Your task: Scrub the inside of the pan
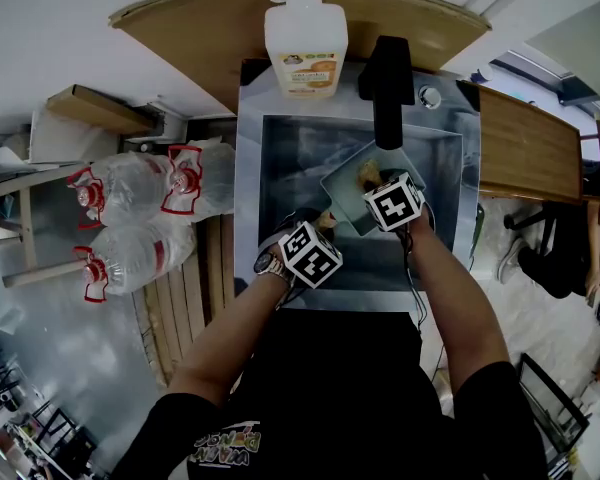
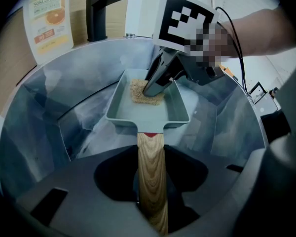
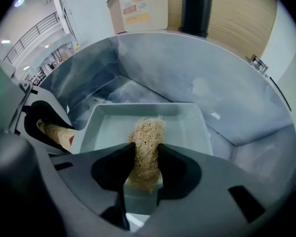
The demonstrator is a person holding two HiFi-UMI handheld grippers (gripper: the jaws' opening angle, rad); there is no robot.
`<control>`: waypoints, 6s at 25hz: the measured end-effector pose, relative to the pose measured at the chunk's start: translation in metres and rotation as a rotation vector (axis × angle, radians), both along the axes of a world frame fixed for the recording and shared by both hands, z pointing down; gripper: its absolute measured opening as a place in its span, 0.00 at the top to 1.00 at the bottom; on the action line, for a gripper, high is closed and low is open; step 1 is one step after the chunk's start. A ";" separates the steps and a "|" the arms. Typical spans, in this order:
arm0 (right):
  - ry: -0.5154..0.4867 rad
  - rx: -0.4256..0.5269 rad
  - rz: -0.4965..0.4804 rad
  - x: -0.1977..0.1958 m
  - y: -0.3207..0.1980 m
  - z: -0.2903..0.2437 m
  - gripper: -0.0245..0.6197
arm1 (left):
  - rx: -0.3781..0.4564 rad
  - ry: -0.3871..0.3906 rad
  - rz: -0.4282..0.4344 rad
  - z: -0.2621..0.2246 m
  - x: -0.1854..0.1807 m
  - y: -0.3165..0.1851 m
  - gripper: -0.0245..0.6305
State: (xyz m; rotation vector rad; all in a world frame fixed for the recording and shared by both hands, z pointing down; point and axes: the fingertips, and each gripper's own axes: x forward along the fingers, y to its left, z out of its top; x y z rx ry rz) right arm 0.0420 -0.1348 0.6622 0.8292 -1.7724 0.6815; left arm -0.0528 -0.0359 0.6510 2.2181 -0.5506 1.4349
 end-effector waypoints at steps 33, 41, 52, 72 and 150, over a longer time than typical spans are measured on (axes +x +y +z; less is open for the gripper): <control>0.069 0.044 0.051 0.056 -0.027 -0.011 0.74 | -0.006 0.007 -0.010 -0.001 0.001 -0.001 0.70; 0.082 0.122 0.140 0.071 -0.038 -0.038 0.74 | -0.004 0.008 -0.010 -0.001 0.001 0.000 0.70; -0.110 0.136 0.213 0.048 -0.014 -0.070 0.74 | -0.002 0.006 -0.012 -0.002 0.001 -0.001 0.70; -0.099 -0.012 -0.049 -0.035 0.074 -0.019 0.74 | -0.001 0.002 -0.014 -0.002 0.001 -0.001 0.70; 0.146 0.522 0.194 0.094 0.001 -0.169 0.74 | 0.319 0.128 -0.057 -0.121 -0.005 -0.034 0.77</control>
